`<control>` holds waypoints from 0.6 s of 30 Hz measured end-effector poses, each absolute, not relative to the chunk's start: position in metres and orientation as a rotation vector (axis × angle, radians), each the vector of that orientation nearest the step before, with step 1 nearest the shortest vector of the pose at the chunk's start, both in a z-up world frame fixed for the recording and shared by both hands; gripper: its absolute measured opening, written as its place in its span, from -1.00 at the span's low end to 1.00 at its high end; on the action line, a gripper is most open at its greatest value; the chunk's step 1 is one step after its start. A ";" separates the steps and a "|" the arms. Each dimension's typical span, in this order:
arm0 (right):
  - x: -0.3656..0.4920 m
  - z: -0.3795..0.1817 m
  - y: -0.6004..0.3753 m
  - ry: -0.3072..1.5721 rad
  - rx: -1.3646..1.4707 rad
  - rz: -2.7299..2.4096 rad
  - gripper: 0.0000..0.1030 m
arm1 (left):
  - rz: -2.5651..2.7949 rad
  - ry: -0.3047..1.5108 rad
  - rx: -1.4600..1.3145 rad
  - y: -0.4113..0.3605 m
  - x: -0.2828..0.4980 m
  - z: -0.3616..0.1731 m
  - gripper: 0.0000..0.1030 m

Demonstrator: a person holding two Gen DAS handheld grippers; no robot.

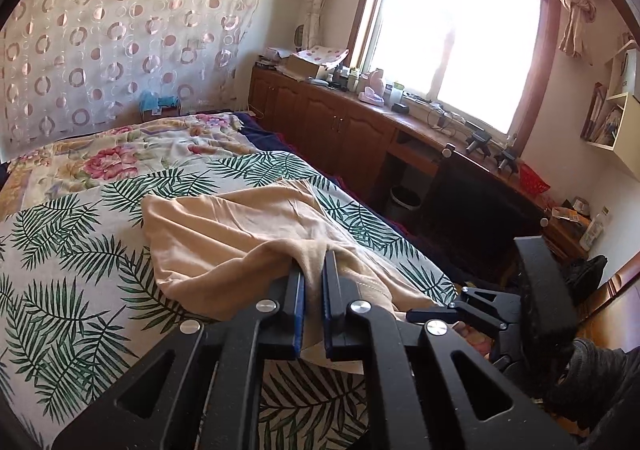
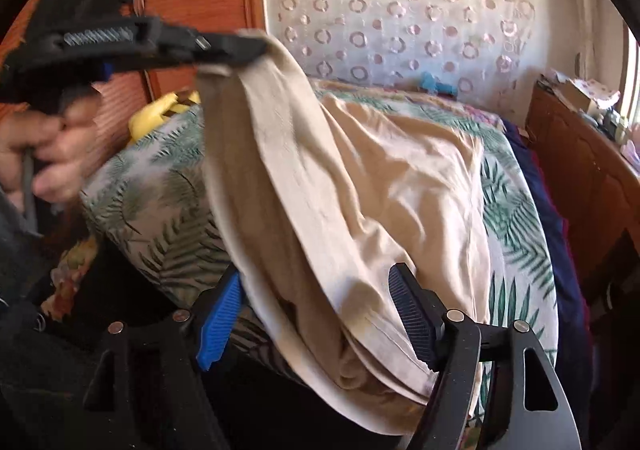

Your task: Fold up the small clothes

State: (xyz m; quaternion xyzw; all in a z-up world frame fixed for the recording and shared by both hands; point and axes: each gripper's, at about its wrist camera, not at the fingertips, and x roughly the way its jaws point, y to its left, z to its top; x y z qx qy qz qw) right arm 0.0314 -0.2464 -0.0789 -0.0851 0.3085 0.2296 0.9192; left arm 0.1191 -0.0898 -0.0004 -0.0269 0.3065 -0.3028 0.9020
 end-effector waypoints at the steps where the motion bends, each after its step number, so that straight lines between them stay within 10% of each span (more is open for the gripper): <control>1: 0.033 -0.082 -0.245 0.644 -0.180 0.468 0.45 | -0.624 0.633 -0.057 -0.089 0.119 0.000 -0.85; 10: 0.044 -0.089 -0.240 0.678 -0.247 0.369 0.40 | -0.596 0.615 -0.087 -0.079 0.121 0.003 -0.85; 11: 0.047 -0.085 -0.244 0.684 -0.229 0.379 0.20 | -0.594 0.613 -0.090 -0.076 0.121 0.003 -0.85; 12: 0.051 -0.081 -0.246 0.700 -0.218 0.394 -0.66 | -0.591 0.612 -0.093 -0.074 0.122 0.003 -0.85; 18: 0.100 -0.019 -0.251 0.601 -0.240 0.380 -0.80 | -0.519 0.592 -0.100 -0.055 0.143 0.003 -0.85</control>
